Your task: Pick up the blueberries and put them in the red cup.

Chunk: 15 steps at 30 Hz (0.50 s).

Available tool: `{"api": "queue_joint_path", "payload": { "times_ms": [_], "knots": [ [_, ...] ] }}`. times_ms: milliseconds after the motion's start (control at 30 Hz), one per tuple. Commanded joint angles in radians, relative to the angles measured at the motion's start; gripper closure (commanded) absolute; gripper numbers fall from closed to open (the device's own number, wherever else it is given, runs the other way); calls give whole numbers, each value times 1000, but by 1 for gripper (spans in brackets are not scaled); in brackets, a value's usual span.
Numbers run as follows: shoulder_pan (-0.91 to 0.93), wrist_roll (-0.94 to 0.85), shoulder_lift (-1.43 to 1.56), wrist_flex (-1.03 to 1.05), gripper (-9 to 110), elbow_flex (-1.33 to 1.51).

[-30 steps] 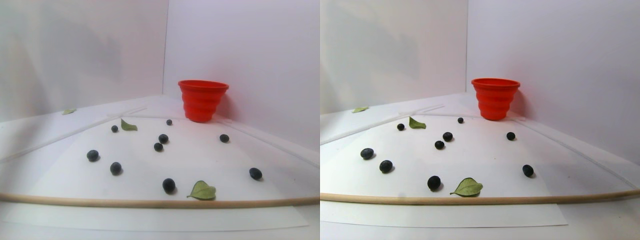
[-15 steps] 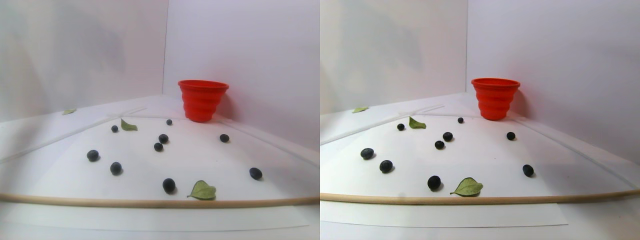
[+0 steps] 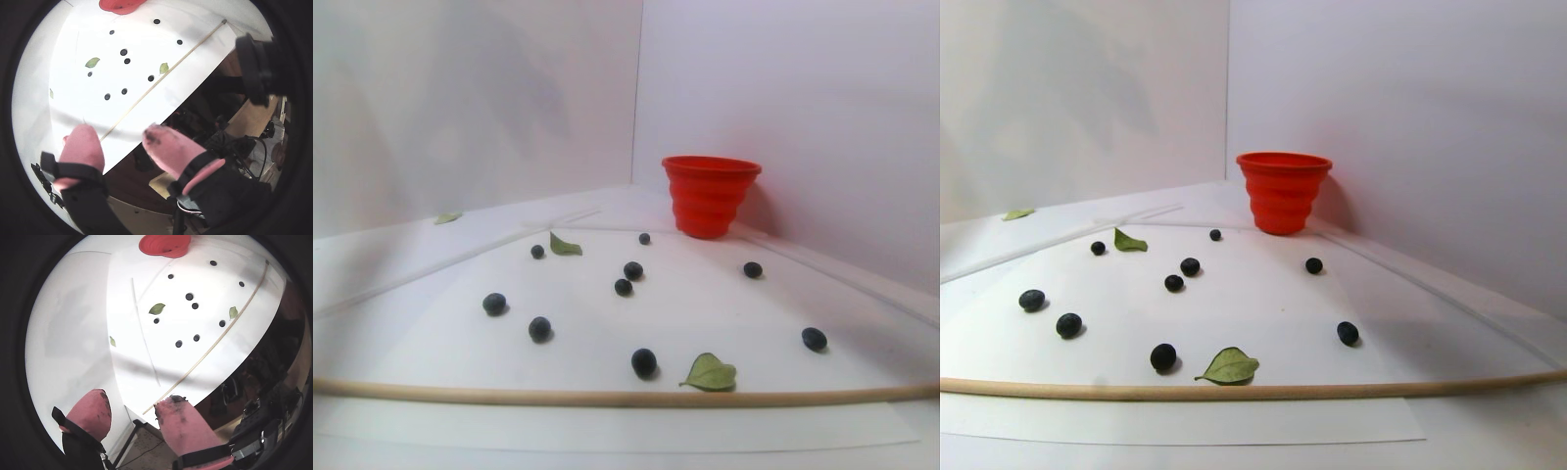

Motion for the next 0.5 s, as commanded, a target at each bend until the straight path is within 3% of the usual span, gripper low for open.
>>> {"api": "queue_joint_path", "payload": {
  "times_ms": [0, 467],
  "knots": [
    [21, -87, 3, -38, 83, 11],
    [61, -276, -63, -175, 82, 107]
  ]
}}
